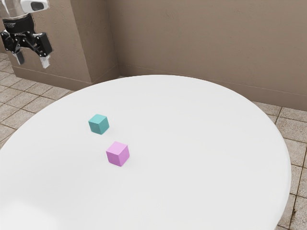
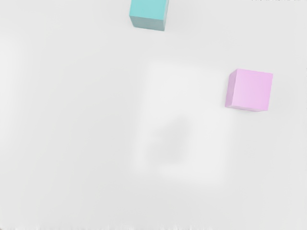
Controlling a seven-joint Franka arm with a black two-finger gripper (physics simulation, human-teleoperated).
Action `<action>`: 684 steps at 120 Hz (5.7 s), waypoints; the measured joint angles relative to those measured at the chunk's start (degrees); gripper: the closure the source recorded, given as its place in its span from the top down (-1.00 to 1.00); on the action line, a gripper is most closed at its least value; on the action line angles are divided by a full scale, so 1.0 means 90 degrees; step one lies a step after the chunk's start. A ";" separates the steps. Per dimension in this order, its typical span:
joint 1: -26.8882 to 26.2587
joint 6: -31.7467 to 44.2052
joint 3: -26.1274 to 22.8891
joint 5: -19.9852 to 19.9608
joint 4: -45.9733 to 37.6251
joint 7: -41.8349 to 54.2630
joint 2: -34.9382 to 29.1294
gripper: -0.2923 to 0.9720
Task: Pick up the blue block with one arm, and put the blue block on the pink block with one arm
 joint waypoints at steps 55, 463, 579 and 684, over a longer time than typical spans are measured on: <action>-0.0085 -0.0347 -0.0421 0.0295 0.1903 0.0103 0.0414 0.53; 0.2935 0.3584 -0.2065 -0.1383 0.2376 0.1557 0.6486 0.33; 0.1997 0.4133 -0.2191 -0.1260 -0.2100 0.1200 0.2672 0.07; 0.1359 0.5349 -0.2365 -0.1196 -0.3146 -0.0585 0.2279 0.08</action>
